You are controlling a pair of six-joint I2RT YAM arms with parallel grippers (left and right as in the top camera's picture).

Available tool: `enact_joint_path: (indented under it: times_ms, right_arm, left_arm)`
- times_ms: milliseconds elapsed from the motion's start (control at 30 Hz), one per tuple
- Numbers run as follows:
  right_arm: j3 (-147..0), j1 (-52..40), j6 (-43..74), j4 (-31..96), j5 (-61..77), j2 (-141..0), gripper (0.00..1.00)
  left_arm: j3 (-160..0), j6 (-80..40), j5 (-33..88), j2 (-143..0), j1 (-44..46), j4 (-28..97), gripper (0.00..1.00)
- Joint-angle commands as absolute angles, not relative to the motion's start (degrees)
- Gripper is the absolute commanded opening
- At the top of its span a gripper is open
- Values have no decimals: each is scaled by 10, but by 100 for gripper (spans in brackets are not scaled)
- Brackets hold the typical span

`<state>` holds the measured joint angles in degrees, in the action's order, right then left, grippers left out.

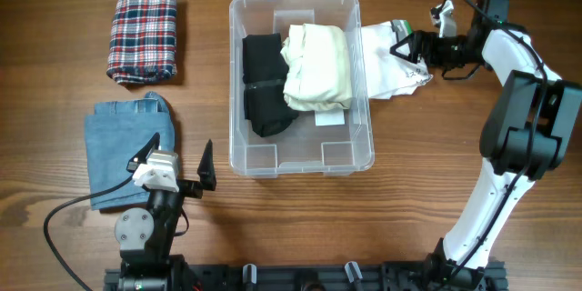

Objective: Pack container
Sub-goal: 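Adjust and close the right gripper on the white T-shirt's edge, then lift the white T-shirt and swing it over the container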

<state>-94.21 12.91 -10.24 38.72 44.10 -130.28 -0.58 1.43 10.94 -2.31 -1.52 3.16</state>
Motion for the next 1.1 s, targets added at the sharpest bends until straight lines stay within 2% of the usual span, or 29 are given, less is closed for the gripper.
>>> enact_joint_path:
  times_ms: [0, 200, 467, 833, 967, 1067]
  right_arm:
    - [-940, 126, -88, 394, 459, -1318, 91]
    - [-940, 126, -88, 404, 398, -1318, 84]
    - [-940, 126, -88, 406, 392, -1318, 50]
    - [-940, 126, -73, 406, 428, -1318, 15]
    - [-941, 127, -72, 405, 475, -1318, 4]
    - [-941, 132, -55, 400, 512, -1317, 4]
  left_arm:
    - [-3, 22, 106, -23, -19, 34, 100]
    - [-3, 22, 106, -23, -19, 34, 100]
    - [-3, 22, 106, -23, -19, 34, 100]
    - [-3, 22, 106, -23, -19, 34, 100]
    - [-3, 22, 106, -23, -19, 34, 100]
    - [-3, 22, 106, -23, -19, 34, 100]
